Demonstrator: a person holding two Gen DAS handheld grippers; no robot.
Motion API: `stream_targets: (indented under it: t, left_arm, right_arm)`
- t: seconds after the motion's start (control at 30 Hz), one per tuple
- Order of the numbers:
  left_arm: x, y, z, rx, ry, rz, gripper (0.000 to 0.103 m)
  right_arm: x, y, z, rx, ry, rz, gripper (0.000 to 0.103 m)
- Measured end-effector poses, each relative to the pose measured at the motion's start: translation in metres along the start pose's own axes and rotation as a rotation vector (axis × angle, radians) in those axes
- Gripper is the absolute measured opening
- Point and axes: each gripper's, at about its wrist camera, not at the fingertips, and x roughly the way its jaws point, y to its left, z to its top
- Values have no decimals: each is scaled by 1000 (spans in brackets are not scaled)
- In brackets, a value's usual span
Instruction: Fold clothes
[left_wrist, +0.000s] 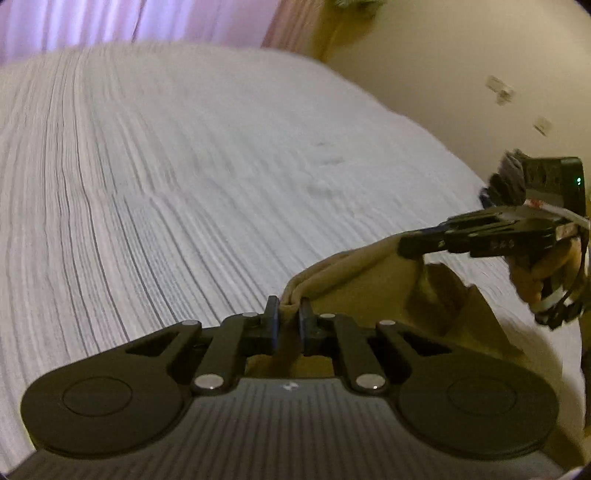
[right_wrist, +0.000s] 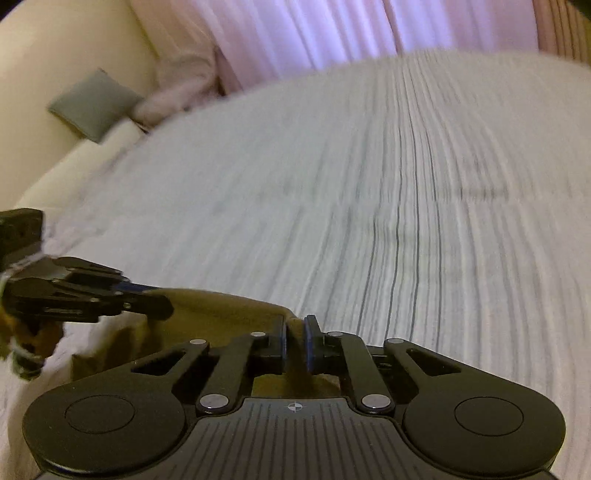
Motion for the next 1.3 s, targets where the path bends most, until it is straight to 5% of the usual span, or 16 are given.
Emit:
stream_targets:
  t: [0.1, 0.23, 0.37, 0.47, 0.5, 0.73, 0.8, 1.0, 1.1, 1.23, 1.3]
  left_arm:
    - [-14, -23, -23, 58, 1, -12, 7]
    - [-8, -46, -60, 112, 118, 40, 8]
    - [-20, -60, -77, 136, 121, 77, 15]
    - [-34, -57, -79, 83, 134, 62, 15]
    - [-41, -53, -75, 54, 121, 47, 15]
    - [-43, -28, -35, -232, -63, -10, 15]
    - [-27, -32, -32, -223, -53, -23, 15]
    - [14, -65, -60, 83, 164, 0, 15]
    - [6, -76, -71, 200, 143, 54, 15]
    - [-13, -81, -70, 187, 25, 118, 15]
    - [-10, -84, -79, 187, 60, 135, 18]
  right_arm:
    - [-26, 19, -27, -94, 4, -11, 9]
    - [-24, 38, -62, -175, 131, -45, 9]
    - [-29, 45, -80, -173, 193, -88, 12]
    - [-38, 46, -82, -155, 224, -86, 52]
    - [-46, 45, -81, -139, 209, -88, 57]
    - [-61, 32, -49, 129, 5, -65, 56]
    - [-46, 35, -46, 154, -9, -55, 42]
    - [-4, 59, -78, -22, 163, -110, 38]
    - [-2, 74, -88, -163, 163, -166, 38]
    - [-14, 85, -91, -243, 95, -205, 38]
    - [-16, 89, -96, -239, 79, -213, 38]
